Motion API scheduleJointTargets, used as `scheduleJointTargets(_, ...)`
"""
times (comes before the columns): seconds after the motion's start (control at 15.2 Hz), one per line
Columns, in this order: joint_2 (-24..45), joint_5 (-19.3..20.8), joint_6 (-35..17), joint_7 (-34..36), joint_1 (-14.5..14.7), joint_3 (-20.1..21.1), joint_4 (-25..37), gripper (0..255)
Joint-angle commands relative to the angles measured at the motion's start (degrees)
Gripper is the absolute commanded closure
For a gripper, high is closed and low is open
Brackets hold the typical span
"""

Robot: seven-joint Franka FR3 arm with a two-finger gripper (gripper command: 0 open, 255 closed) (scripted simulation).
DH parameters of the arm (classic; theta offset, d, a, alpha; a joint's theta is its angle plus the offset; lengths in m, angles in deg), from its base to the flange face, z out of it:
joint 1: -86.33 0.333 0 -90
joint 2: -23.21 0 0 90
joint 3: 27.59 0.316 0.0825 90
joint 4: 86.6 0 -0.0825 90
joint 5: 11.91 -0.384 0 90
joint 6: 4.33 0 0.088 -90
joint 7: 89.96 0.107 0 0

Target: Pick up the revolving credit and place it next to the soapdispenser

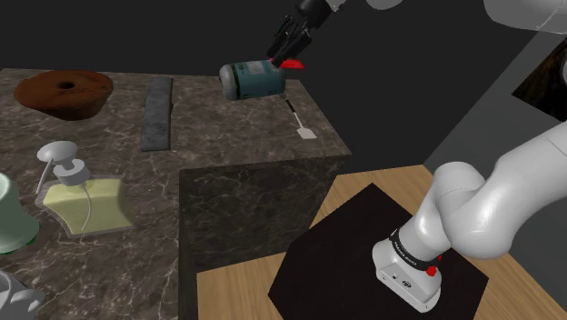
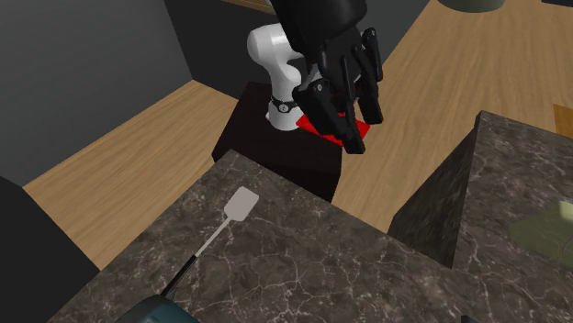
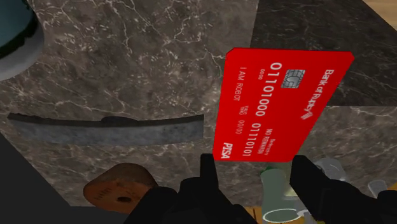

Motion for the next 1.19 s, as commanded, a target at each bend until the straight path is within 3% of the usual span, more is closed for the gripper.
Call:
scheduleJointTargets(0.0,-0.91,0.49,-1.53,2.46,0.71,1.94,-1.33,255)
scheduleJointTargets(0.53,-2.6,2.26,-7.62,13.53,3.88,10.61,-4.66,255)
scheduleJointTargets(1.12,0.14,5.04,-13.09,26.5,7.28,20.01,-3.25,255)
